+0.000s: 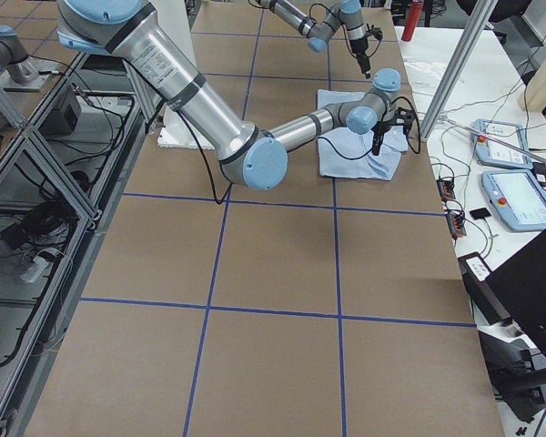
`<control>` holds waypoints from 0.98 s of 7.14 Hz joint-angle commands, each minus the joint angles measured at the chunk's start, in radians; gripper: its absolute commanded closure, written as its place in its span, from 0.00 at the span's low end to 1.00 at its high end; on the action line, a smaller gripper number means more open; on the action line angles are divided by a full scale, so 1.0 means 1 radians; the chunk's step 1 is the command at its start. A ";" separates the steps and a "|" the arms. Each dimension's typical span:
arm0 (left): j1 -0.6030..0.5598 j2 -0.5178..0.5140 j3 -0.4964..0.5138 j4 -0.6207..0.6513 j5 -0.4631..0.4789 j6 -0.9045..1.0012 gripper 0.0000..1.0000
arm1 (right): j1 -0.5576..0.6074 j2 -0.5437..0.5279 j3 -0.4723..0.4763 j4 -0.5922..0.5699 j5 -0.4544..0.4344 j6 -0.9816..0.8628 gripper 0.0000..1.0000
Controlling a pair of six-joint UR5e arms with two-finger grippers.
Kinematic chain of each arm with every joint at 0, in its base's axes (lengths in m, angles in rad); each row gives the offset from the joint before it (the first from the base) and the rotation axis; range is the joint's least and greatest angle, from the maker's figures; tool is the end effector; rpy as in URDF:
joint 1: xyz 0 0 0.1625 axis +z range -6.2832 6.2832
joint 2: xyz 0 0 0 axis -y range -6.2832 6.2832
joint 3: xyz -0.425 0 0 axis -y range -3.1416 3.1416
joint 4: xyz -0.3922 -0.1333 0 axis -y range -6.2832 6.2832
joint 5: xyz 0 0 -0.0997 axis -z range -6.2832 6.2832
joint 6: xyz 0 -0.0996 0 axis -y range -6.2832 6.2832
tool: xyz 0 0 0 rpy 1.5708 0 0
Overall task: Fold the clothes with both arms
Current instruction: 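Release the hem near the collar and raise both grippers, then move the right gripper to the folded shirt's side edge and grasp it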
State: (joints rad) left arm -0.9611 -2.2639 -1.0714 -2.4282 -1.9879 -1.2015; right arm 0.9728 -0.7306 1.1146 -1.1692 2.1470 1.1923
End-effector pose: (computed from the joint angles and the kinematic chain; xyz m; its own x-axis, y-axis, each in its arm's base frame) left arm 0.3733 -0.6968 0.3726 0.4631 -0.0867 -0.8821 0.4086 0.9040 0.1257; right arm -0.3905 -0.7137 0.2877 0.5458 0.2508 0.7995 -0.2953 0.9505 -0.0966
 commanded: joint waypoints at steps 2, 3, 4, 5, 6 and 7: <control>-0.001 0.049 -0.094 0.000 0.000 -0.007 0.00 | -0.070 -0.171 0.167 0.058 -0.006 0.015 0.00; -0.001 0.056 -0.117 0.004 0.000 -0.015 0.00 | -0.119 -0.255 0.235 0.059 -0.012 0.013 0.00; 0.001 0.058 -0.125 0.005 0.000 -0.039 0.00 | -0.141 -0.292 0.258 0.059 -0.021 0.013 0.00; 0.001 0.058 -0.131 0.006 0.000 -0.041 0.00 | -0.163 -0.306 0.258 0.059 -0.048 0.015 0.00; 0.001 0.058 -0.133 0.005 0.000 -0.041 0.00 | -0.164 -0.309 0.269 0.059 -0.044 0.015 0.02; 0.001 0.060 -0.134 0.006 0.000 -0.041 0.00 | -0.167 -0.309 0.271 0.057 -0.042 0.015 0.12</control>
State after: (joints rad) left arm -0.9605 -2.2057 -1.2027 -2.4230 -1.9880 -1.2413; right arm 0.8120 -1.0348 1.3786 -1.1110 2.1056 1.2071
